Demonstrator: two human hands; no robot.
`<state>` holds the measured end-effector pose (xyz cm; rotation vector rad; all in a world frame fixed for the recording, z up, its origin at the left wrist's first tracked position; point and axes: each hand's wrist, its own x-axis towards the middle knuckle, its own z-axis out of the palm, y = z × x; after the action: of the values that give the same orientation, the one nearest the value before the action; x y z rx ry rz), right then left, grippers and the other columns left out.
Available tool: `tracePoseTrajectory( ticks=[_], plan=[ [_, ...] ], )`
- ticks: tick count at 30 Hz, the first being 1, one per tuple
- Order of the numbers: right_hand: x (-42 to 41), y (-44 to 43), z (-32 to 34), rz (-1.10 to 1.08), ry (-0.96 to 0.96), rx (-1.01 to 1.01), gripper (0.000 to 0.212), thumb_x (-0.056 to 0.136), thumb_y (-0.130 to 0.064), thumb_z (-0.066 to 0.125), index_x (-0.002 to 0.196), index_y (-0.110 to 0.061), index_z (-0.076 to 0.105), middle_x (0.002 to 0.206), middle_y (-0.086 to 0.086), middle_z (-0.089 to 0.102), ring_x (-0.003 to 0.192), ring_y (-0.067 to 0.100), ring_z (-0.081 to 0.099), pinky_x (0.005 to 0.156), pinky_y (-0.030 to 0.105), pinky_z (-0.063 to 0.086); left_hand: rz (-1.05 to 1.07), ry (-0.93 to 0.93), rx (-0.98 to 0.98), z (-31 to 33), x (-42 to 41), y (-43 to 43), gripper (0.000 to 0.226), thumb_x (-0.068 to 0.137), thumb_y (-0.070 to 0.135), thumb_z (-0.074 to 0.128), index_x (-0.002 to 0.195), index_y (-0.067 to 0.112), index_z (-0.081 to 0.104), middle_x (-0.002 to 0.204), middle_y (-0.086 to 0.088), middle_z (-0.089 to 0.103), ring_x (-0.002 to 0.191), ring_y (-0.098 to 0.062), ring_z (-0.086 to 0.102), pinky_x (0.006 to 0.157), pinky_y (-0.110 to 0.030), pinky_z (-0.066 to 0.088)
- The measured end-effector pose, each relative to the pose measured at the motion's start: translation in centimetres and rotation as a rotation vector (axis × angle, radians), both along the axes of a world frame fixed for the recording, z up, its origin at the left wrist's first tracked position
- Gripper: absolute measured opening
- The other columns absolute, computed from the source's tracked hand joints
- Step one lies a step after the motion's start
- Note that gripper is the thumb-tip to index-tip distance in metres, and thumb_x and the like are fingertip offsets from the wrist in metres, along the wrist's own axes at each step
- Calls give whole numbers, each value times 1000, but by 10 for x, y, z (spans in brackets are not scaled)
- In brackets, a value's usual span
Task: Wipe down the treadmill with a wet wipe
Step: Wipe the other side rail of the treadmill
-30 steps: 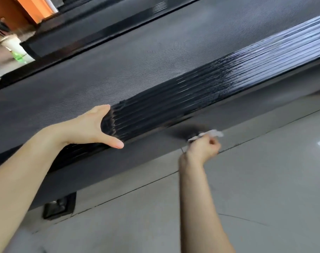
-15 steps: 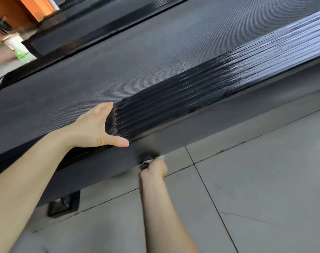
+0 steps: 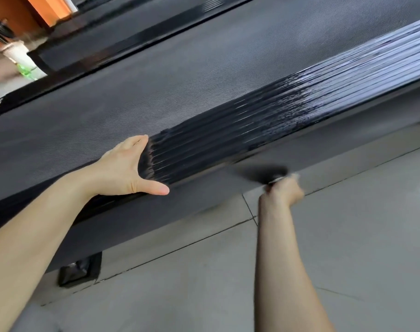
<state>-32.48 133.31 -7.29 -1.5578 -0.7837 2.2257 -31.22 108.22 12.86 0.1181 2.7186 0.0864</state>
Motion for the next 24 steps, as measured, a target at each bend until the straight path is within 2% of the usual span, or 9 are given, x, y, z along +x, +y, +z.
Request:
tracePoseTrajectory(
  ticks=[3, 7, 10, 15, 16, 18, 20, 22, 24],
  plan=[
    [14, -48, -18, 185, -44, 108, 23, 101, -6, 45, 81, -6, 56, 76, 9, 58, 73, 25, 52, 67, 48, 45, 0, 3, 6, -1, 0, -2, 173, 25, 107, 56, 164, 24, -1, 171, 11, 1, 158, -15, 2, 128, -42, 14],
    [47, -108, -16, 386, 15, 30, 34, 98, -13, 43, 69, -9, 60, 78, 20, 66, 74, 31, 61, 71, 47, 53, -6, 16, 2, -2, -2, -3, 176, 22, 108, 56, 165, 22, -1, 171, 10, 1, 158, -14, 2, 128, -40, 13],
    [29, -59, -7, 253, -34, 81, 44, 103, -26, 41, 78, 0, 65, 87, 23, 69, 83, 35, 66, 78, 47, 56, 9, 7, 15, -1, -1, -2, 175, 22, 107, 58, 165, 23, -1, 171, 12, 0, 158, -13, 2, 128, -39, 13],
    [-9, 74, 48, -128, 86, 281, 42, 109, -17, 32, 71, -16, 49, 46, -6, 53, 43, 11, 45, 52, 27, 40, 26, 0, 40, 0, 2, 0, 174, 24, 105, 62, 165, 23, -1, 171, 12, -1, 157, -12, 1, 128, -38, 12],
    [-14, 81, 49, -159, 107, 383, 36, 107, -13, 33, 80, -15, 56, 55, -4, 60, 48, 11, 50, 56, 29, 44, 30, -1, 39, 1, 1, 1, 174, 24, 105, 61, 165, 23, -1, 171, 12, 0, 158, -12, 2, 128, -39, 13],
    [-10, 65, 49, -175, 119, 627, 38, 103, -12, 32, 122, -12, 65, 103, 7, 72, 87, 21, 68, 83, 28, 53, 31, -4, 29, 0, 2, 1, 174, 24, 105, 60, 165, 24, -1, 171, 11, 2, 158, -14, 3, 127, -40, 14],
    [8, 19, 40, -113, 163, 776, 47, 103, -7, 34, 148, -2, 47, 141, 11, 59, 125, 30, 59, 103, 6, 35, 31, -13, 21, 1, 3, 2, 176, 22, 106, 58, 165, 24, -3, 170, 12, 0, 158, -15, 1, 127, -41, 14],
    [30, -40, 17, 48, 76, 760, 48, 104, 0, 39, 151, 4, 39, 146, 18, 51, 128, 29, 52, 98, -6, 21, 22, -20, 13, 1, 2, 3, 175, 23, 105, 59, 165, 23, -5, 171, 11, -3, 158, -15, -1, 127, -40, 12],
    [40, -82, -19, 320, 70, 702, 58, 105, -10, 41, 161, -17, 28, 155, 2, 41, 127, 21, 52, 107, 8, 33, 14, -16, 4, 2, 0, 3, 174, 25, 105, 58, 164, 22, -5, 171, 10, -3, 158, -15, -1, 128, -41, 11]
  ],
)
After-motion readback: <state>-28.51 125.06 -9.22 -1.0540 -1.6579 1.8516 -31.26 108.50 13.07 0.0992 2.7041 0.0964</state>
